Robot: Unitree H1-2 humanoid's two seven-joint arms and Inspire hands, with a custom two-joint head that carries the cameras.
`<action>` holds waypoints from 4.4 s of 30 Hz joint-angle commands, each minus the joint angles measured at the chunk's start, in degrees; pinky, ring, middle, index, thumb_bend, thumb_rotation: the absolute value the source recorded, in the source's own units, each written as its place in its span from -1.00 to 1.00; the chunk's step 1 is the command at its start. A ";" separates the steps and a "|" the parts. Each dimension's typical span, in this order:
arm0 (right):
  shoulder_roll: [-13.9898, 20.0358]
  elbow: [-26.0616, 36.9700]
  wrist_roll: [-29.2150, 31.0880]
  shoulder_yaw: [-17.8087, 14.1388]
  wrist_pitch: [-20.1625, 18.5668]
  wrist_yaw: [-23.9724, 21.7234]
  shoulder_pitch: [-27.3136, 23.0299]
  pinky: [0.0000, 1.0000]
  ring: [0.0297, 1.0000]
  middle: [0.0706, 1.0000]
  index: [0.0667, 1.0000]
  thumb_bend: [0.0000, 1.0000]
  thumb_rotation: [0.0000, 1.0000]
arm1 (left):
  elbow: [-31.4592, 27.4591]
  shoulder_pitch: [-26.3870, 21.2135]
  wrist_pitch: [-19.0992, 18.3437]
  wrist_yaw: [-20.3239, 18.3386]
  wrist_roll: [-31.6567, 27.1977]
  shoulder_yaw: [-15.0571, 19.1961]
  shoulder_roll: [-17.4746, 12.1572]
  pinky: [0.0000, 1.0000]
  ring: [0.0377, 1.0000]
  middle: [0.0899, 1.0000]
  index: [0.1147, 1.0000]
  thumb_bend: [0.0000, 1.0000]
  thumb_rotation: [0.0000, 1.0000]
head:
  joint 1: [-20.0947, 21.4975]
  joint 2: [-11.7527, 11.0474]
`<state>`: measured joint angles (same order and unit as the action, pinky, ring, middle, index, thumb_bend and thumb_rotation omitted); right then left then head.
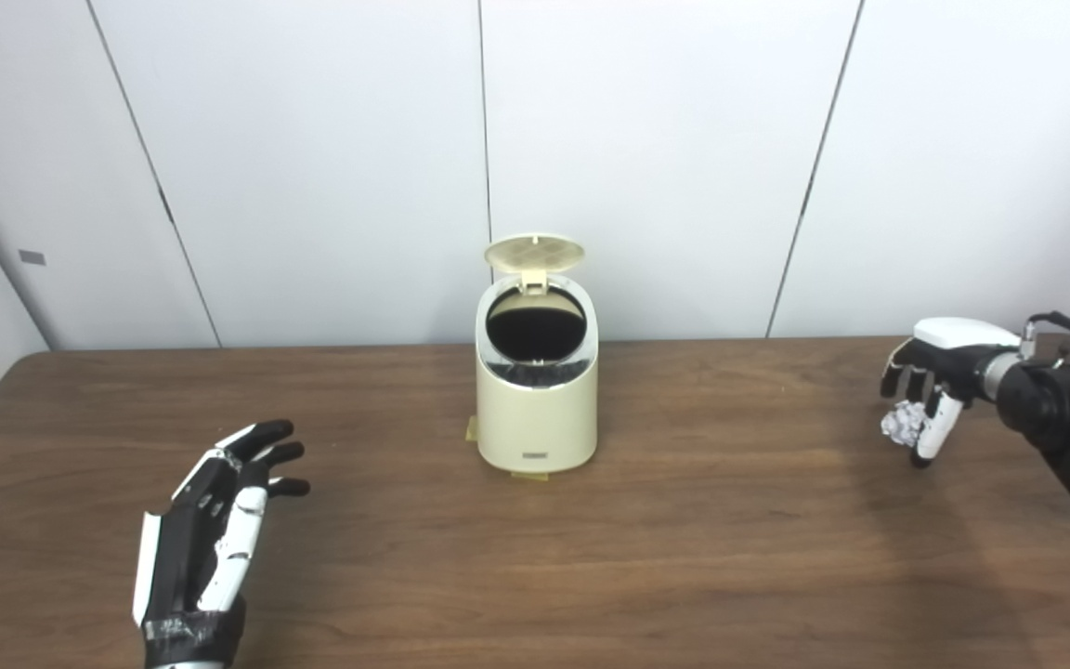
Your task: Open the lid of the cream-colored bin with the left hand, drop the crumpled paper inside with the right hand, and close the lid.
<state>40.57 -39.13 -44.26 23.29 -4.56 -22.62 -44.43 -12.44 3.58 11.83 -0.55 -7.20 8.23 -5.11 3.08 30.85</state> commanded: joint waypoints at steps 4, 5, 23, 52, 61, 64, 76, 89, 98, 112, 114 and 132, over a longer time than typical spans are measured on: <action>2.16 2.33 -0.57 -0.33 -1.80 -1.08 -2.56 -0.20 -0.15 0.03 0.30 0.70 -0.81 | -2.02 -0.51 0.84 0.11 -0.35 0.33 -0.29 0.16 0.43 0.49 0.39 -0.19 0.10 | 0.08 0.03; 2.17 2.52 -0.67 -0.33 -1.82 -0.85 -2.37 -0.20 -0.15 0.03 0.30 0.69 -0.81 | -2.04 -0.49 0.83 0.15 -0.42 0.36 -0.24 0.16 0.43 0.49 0.39 -0.20 0.10 | 0.08 0.03; 1.57 4.16 -6.59 1.06 -1.16 8.60 -0.87 -0.42 -0.25 -0.20 -0.10 0.07 -1.00 | -0.83 -1.01 1.59 -0.01 -0.46 0.48 -0.36 0.18 0.44 0.50 0.39 -0.15 0.07 | 0.65 0.02; 1.28 16.38 -0.80 -4.53 -1.17 3.11 -0.83 -0.67 -0.59 -0.16 -0.11 0.07 -1.00 | -0.29 -1.10 1.47 -0.13 -0.63 -0.05 0.08 0.18 0.45 0.49 0.41 -0.18 0.06 | 1.29 -0.16; -2.06 23.13 0.99 -5.22 -3.77 -2.19 -2.85 -0.42 -0.28 -0.24 -0.07 0.06 -1.00 | 0.91 -1.73 1.96 -0.26 0.37 -0.45 0.00 0.16 0.47 0.51 0.40 -0.21 0.08 | 1.65 -0.34; -3.18 24.00 0.66 -4.97 -4.64 -2.86 -3.60 -0.25 -0.21 -0.11 -0.07 0.04 -1.00 | 1.13 -1.96 2.03 -0.17 0.56 -0.65 0.17 0.18 0.48 0.51 0.40 -0.20 0.09 | 1.66 -0.41; -8.50 25.52 -2.41 -1.98 -6.05 -6.63 -9.07 -0.30 -0.21 -0.09 -0.07 0.04 -1.00 | 2.55 -3.13 2.95 0.41 1.37 -0.65 0.79 0.17 0.47 0.52 0.41 -0.21 0.08 | 1.48 -1.48; -12.75 27.31 -3.06 -1.08 -6.81 -8.94 -12.27 -0.38 -0.20 -0.09 -0.08 0.04 -1.00 | 3.22 -3.53 3.69 0.89 1.73 -0.73 2.02 0.17 0.47 0.51 0.41 -0.20 0.09 | 0.83 -2.53; -13.30 28.59 -3.17 -1.14 -7.16 -9.25 -12.93 -0.46 -0.24 -0.15 -0.07 0.04 -1.00 | 3.91 -3.46 4.72 1.10 2.08 -0.52 2.21 0.17 0.48 0.52 0.42 -0.20 0.11 | 0.84 -2.82; -13.85 29.43 -0.96 -2.42 -5.53 -8.32 -13.38 -0.58 -0.28 -0.20 -0.06 0.04 -1.00 | 4.90 -3.86 5.17 0.85 1.55 -0.43 1.90 0.18 0.48 0.52 0.42 -0.18 0.09 | 0.97 -3.35; -13.89 29.20 -0.36 -2.65 -4.58 -7.65 -13.47 -0.58 -0.28 -0.20 -0.06 0.04 -1.00 | 5.37 -4.22 5.32 0.96 1.85 -0.43 1.91 0.16 0.47 0.51 0.42 -0.18 0.09 | 0.93 -3.71; -16.32 29.00 0.38 -2.84 -3.87 -5.93 -14.53 -0.52 -0.25 -0.15 -0.07 0.04 -1.00 | 7.50 -5.69 6.76 1.09 1.47 -0.29 2.34 0.16 0.47 0.51 0.42 -0.19 0.06 | 0.49 -5.18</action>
<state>24.19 -10.98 -43.97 21.62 -8.51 -29.84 -54.88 -4.44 -0.19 15.91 0.31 -5.93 8.04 -2.80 3.52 25.66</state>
